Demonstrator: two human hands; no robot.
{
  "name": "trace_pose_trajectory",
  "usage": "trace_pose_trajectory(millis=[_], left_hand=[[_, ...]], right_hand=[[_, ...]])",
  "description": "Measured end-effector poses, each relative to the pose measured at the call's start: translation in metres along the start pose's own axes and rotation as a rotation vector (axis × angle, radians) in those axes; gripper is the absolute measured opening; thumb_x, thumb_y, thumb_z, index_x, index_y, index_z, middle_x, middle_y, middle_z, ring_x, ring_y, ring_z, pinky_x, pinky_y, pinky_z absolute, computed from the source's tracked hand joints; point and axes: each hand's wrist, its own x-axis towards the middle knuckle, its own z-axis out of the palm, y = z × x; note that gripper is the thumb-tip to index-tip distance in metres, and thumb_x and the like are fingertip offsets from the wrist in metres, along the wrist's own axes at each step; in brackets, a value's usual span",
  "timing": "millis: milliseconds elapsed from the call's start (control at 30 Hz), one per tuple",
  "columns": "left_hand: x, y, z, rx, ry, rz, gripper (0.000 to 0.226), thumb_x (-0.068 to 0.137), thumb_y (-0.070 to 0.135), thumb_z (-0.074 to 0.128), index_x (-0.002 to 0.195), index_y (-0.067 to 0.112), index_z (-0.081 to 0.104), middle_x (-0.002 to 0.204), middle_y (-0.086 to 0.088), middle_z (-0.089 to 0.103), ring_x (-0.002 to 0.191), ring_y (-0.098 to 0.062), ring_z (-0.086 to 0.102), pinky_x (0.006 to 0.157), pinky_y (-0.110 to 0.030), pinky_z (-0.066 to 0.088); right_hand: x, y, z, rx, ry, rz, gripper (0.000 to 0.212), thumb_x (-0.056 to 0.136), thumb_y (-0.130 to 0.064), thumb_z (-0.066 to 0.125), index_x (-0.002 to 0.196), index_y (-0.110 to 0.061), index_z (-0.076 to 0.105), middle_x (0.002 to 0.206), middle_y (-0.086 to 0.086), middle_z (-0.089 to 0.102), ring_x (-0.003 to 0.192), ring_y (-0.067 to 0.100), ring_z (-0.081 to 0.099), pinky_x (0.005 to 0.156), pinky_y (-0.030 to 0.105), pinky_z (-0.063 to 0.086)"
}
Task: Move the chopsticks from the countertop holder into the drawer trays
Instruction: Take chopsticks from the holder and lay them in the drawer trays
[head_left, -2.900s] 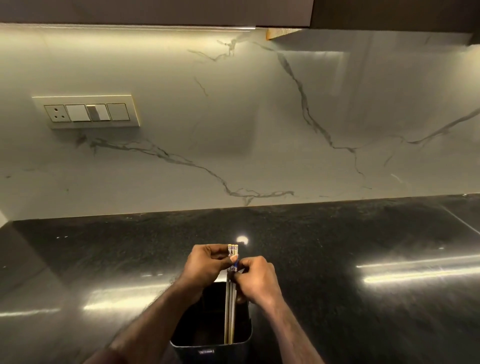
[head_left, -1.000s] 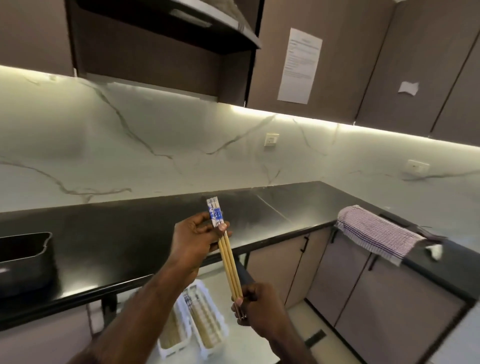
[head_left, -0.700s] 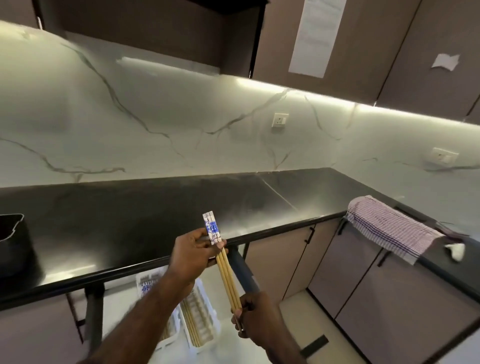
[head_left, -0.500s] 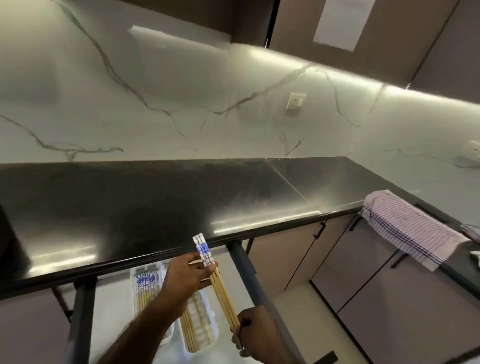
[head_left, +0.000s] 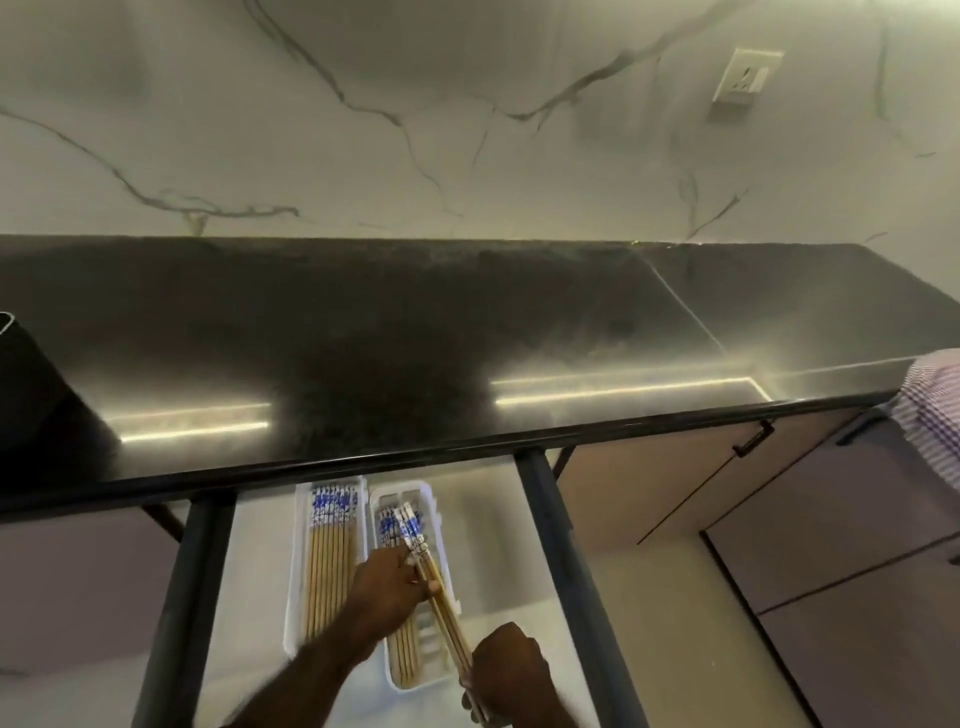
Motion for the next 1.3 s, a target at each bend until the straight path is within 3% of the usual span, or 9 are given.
trace_pose_trajectory(millis=[67,233,333,467,667,933,1000,1133,1300], left_hand=[[0.007,-0.004,0.006,0.102,0.016,0.032,0.009,0.086,0.009,0.067,0.094,0.012,0.067,0.09,-0.004,0.073,0.084,-0.014,0.071,0.079,-0.036,0.059],[0.028,-0.016,0.016,0.354,0.072,0.121,0.043,0.088,0.018,0.067,0.127,0.016,0.05,0.118,0.0,0.067,0.11,-0.018,0.064,0.096,-0.032,0.046],[0.042,-0.029,0.015,0.565,0.057,0.145,0.052,0.092,0.029,0.06,0.139,0.019,0.038,0.129,0.0,0.062,0.122,-0.02,0.057,0.113,-0.045,0.031],[0.053,-0.042,0.012,0.77,0.024,0.201,0.057,0.096,0.032,0.052,0.146,0.019,0.028,0.14,-0.002,0.054,0.128,-0.02,0.053,0.116,-0.051,0.027],[0.056,-0.056,0.011,1.068,0.005,0.285,0.066,0.097,0.035,0.047,0.152,0.017,0.015,0.156,-0.004,0.032,0.147,-0.023,0.019,0.116,-0.055,-0.006],[0.065,-0.065,0.014,1.258,-0.099,0.364,0.066,0.095,0.033,0.049,0.15,0.014,0.018,0.159,-0.009,0.025,0.149,-0.028,0.001,0.102,-0.052,-0.028],[0.068,-0.066,0.015,1.288,-0.122,0.357,0.066,0.096,0.035,0.047,0.151,0.014,0.017,0.159,-0.01,0.023,0.149,-0.03,0.0,0.102,-0.052,-0.029],[0.07,-0.067,0.016,1.299,-0.136,0.353,0.065,0.096,0.037,0.046,0.151,0.013,0.018,0.158,-0.011,0.027,0.149,-0.031,0.001,0.107,-0.055,-0.024],[0.071,-0.07,0.018,1.325,-0.133,0.345,0.066,0.098,0.04,0.04,0.152,0.012,0.014,0.159,-0.012,0.024,0.149,-0.032,-0.001,0.113,-0.057,-0.019]], right_hand=[[0.012,-0.004,0.007,-0.008,-0.004,0.005,0.026,0.083,-0.022,0.071,0.102,-0.014,0.056,0.104,0.002,0.069,0.086,0.013,0.07,0.057,0.014,0.049],[0.043,-0.015,0.024,0.084,-0.028,0.077,0.013,0.079,-0.016,0.068,0.082,-0.015,0.055,0.073,0.0,0.071,0.057,0.012,0.071,0.057,0.027,0.061],[0.059,-0.023,0.034,0.089,-0.004,0.062,0.012,0.079,-0.018,0.065,0.089,-0.015,0.058,0.082,0.001,0.072,0.069,0.014,0.072,0.064,0.028,0.061],[0.07,-0.035,0.047,0.126,-0.035,0.055,0.026,0.082,-0.024,0.063,0.104,-0.012,0.059,0.102,0.005,0.071,0.093,0.023,0.071,0.083,0.039,0.06],[0.074,-0.047,0.06,0.061,0.041,0.045,0.026,0.091,-0.028,0.052,0.113,-0.014,0.053,0.122,0.004,0.062,0.113,0.024,0.061,0.091,0.028,0.048],[0.074,-0.047,0.076,-0.04,0.139,0.03,0.01,0.094,-0.025,0.045,0.098,-0.017,0.05,0.122,0.006,0.061,0.117,0.026,0.059,0.094,0.028,0.045],[0.073,-0.048,0.079,-0.065,0.158,0.007,0.013,0.095,-0.026,0.044,0.084,-0.02,0.039,0.123,0.006,0.06,0.118,0.025,0.059,0.094,0.028,0.045],[0.071,-0.046,0.089,-0.107,0.223,-0.021,0.012,0.097,-0.03,0.04,0.1,-0.021,0.049,0.122,0.004,0.059,0.117,0.023,0.059,0.095,0.028,0.044],[0.071,-0.044,0.097,-0.151,0.247,-0.04,0.036,0.099,-0.029,0.035,0.067,-0.028,0.02,0.119,0.002,0.061,0.114,0.023,0.06,0.09,0.026,0.046]])
